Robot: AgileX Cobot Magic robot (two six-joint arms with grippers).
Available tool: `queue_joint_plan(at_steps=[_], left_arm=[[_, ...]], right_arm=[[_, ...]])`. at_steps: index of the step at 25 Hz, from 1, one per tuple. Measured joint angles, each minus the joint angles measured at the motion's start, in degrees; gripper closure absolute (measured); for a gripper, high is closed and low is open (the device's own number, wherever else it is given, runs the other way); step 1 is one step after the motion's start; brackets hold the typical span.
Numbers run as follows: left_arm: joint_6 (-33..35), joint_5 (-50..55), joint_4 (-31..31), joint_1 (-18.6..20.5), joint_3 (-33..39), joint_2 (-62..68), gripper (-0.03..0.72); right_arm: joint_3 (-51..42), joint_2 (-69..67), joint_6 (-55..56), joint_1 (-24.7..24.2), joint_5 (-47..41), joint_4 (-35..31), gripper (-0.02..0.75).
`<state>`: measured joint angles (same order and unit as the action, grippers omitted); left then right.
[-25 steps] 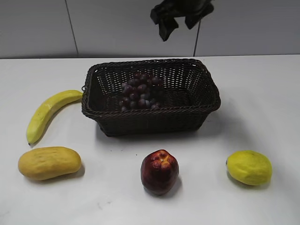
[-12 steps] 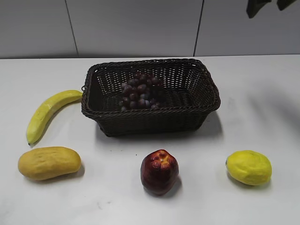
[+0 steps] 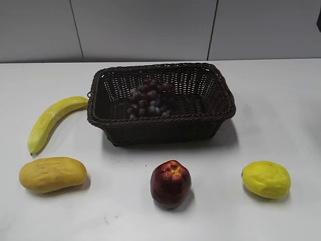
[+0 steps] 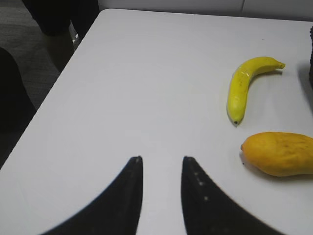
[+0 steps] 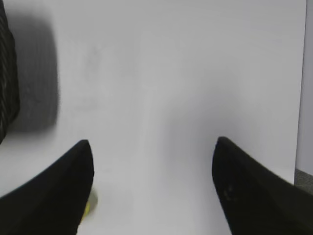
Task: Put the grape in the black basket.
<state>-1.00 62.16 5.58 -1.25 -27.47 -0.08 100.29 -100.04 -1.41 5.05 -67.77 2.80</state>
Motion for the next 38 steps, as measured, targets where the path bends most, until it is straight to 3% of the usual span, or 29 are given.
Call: queue_joint_plan(at_steps=[11,24,31,38], left_arm=[[0.00,0.00,0.00,0.00,0.00,0.00,0.473],[0.00,0.00,0.00,0.00,0.00,0.00,0.473],[0.00,0.00,0.00,0.00,0.00,0.00,0.473],[0.00,0.00,0.00,0.00,0.00,0.00,0.473]], right_arm=[[-21.98,20.26,-0.16,-0.07,0.27,-2.80,0.166],[-55.73,42.27,-0.22,-0.07,9.68,-4.13,0.169],[-66.81,53.09,-0.17,-0.07,10.17,-4.30,0.201],[-71.00,66.10,-0.17,-0.07,9.19,-4.59,0.206]])
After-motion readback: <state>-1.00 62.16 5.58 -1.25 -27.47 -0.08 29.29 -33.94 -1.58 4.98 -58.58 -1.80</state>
